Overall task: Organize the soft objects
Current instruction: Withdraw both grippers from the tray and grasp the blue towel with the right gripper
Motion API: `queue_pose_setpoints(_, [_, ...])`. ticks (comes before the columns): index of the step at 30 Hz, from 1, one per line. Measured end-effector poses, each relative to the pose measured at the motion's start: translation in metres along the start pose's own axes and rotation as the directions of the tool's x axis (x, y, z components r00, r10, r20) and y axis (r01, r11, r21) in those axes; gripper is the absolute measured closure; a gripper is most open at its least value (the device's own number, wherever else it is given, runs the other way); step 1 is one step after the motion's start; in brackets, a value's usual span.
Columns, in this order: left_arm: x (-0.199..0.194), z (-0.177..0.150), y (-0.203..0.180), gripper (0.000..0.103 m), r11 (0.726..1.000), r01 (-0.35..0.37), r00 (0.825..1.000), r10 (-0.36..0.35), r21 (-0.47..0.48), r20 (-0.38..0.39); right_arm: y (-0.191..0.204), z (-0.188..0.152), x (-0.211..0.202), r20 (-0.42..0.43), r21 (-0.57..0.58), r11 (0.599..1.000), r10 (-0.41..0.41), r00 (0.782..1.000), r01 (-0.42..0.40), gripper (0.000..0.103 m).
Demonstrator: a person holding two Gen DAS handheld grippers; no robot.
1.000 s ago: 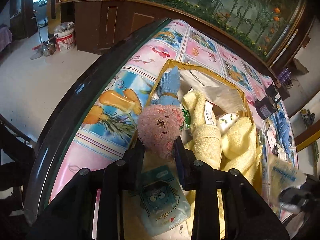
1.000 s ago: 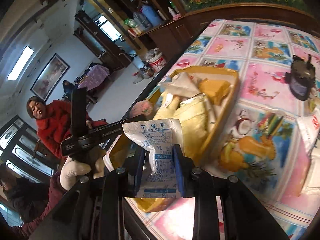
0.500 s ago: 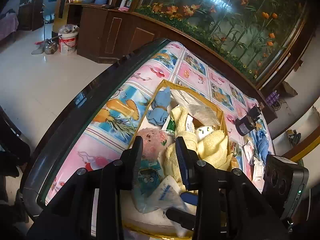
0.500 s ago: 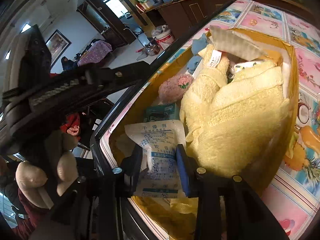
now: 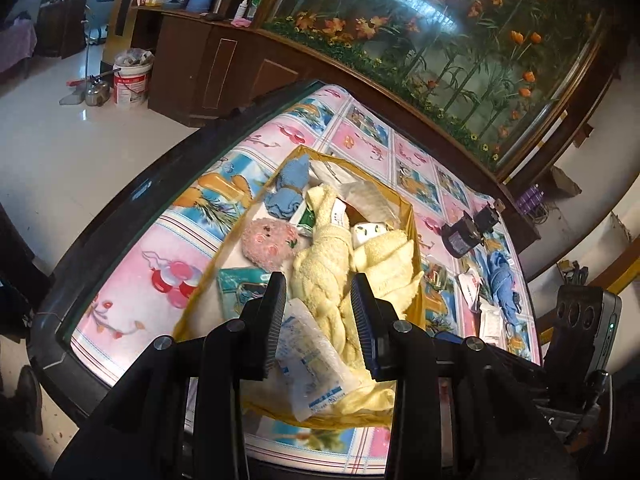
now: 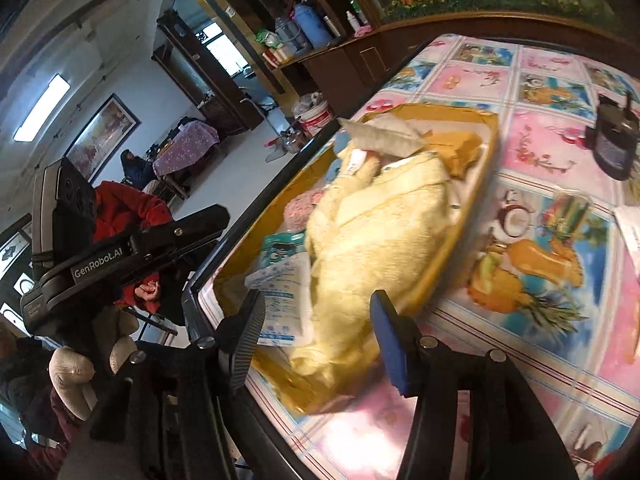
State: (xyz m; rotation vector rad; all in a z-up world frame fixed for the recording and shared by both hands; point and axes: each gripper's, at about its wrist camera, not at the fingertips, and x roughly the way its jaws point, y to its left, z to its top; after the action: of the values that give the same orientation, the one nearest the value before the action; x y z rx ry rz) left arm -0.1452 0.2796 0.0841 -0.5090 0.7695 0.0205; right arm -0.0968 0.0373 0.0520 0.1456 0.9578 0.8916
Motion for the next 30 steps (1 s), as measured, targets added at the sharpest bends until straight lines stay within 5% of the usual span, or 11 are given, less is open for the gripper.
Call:
queue_pose_setpoints(13, [0.032, -0.046, -0.09, 0.07, 0.98, 0.067, 0.99, -0.043, 0.185, -0.133, -0.094, -0.034, -0.076, 0.112, 0.205, 0.973, -0.131, 0.985, 0.106, 0.046])
queue_pose_setpoints(24, [0.073, -0.103, -0.182, 0.07, 0.901, 0.168, 0.959, -0.057, 0.399, -0.277, -0.151, -0.055, -0.122, 0.152, 0.328, 0.931, -0.216, 0.964, 0.157, 0.046])
queue_pose_setpoints(30, [0.101, -0.109, -0.204, 0.07, 0.88, 0.155, 0.957, -0.021, 0.45, -0.29, -0.174, -0.057, -0.142, 0.172, 0.367, 0.911, -0.265, 0.949, 0.188, 0.046])
